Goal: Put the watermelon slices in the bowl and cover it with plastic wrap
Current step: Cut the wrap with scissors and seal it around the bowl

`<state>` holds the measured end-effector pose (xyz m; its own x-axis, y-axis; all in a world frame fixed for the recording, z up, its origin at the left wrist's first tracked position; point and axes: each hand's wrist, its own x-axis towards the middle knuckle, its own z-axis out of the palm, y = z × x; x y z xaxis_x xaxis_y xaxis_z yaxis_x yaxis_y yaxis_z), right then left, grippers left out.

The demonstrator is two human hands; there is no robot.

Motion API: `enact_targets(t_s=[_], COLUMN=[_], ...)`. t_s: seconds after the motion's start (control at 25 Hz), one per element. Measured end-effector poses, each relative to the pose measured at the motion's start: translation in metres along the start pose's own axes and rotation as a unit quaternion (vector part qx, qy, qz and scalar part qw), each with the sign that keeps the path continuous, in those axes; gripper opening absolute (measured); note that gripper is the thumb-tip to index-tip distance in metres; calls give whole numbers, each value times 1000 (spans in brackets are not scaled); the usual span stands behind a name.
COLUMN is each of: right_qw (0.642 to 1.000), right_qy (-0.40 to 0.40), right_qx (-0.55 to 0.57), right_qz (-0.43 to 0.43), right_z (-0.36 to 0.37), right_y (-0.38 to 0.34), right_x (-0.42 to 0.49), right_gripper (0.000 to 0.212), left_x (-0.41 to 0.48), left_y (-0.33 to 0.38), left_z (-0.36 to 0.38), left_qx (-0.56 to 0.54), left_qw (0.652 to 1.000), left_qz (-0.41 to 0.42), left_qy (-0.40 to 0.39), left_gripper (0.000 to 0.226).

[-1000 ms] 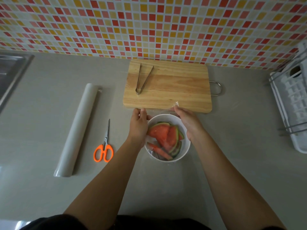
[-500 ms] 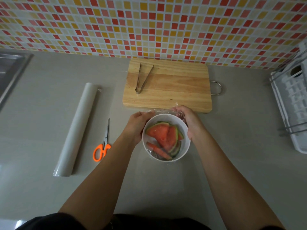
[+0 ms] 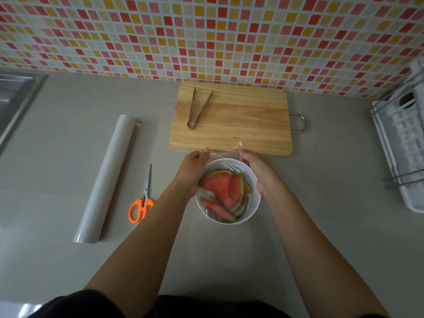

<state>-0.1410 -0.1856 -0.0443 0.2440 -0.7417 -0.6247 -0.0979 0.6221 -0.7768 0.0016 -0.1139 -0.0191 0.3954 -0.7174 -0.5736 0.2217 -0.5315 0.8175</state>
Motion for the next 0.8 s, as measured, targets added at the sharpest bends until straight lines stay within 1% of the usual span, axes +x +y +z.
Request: enact_targets(t_s=[0.16, 0.28, 0.36, 0.44, 0.56, 0.6, 0.68, 0.72, 0.8], right_qw=[998, 998, 997, 997, 995, 994, 993, 992, 991], right_qy=[43, 50, 59, 68, 73, 79, 79, 77, 81], right_qx=[-25, -34, -30, -24, -66, -78, -92, -100, -108], right_qz=[-36, -31, -27, -18, 3, 8, 13, 15, 23], right_z=[0, -2, -2, -2, -1, -1, -1, 0, 1], right_y=[6, 7, 7, 7, 7, 6, 4, 2, 0], right_x=[4, 7, 8, 9, 8, 8, 8, 9, 9], right_gripper=[26, 25, 23, 21, 29, 28, 14, 14, 27], left_x=[4, 7, 8, 10, 10, 10, 11, 12, 13], left_y=[-6, -9, -10, -11, -10, -10, -10, -11, -11], left_z=[3, 4, 5, 5, 3, 3, 2, 1, 1], left_qx=[39, 39, 37, 24, -5, -6, 6, 10, 12], left_qw=[997, 996, 995, 995, 995, 995, 994, 993, 993], left_qz=[31, 25, 23, 3, -41, -52, -72, -77, -81], left_qy=[52, 75, 91, 97, 87, 86, 85, 84, 82], left_gripper=[34, 37, 33, 29, 28, 28, 25, 21, 15])
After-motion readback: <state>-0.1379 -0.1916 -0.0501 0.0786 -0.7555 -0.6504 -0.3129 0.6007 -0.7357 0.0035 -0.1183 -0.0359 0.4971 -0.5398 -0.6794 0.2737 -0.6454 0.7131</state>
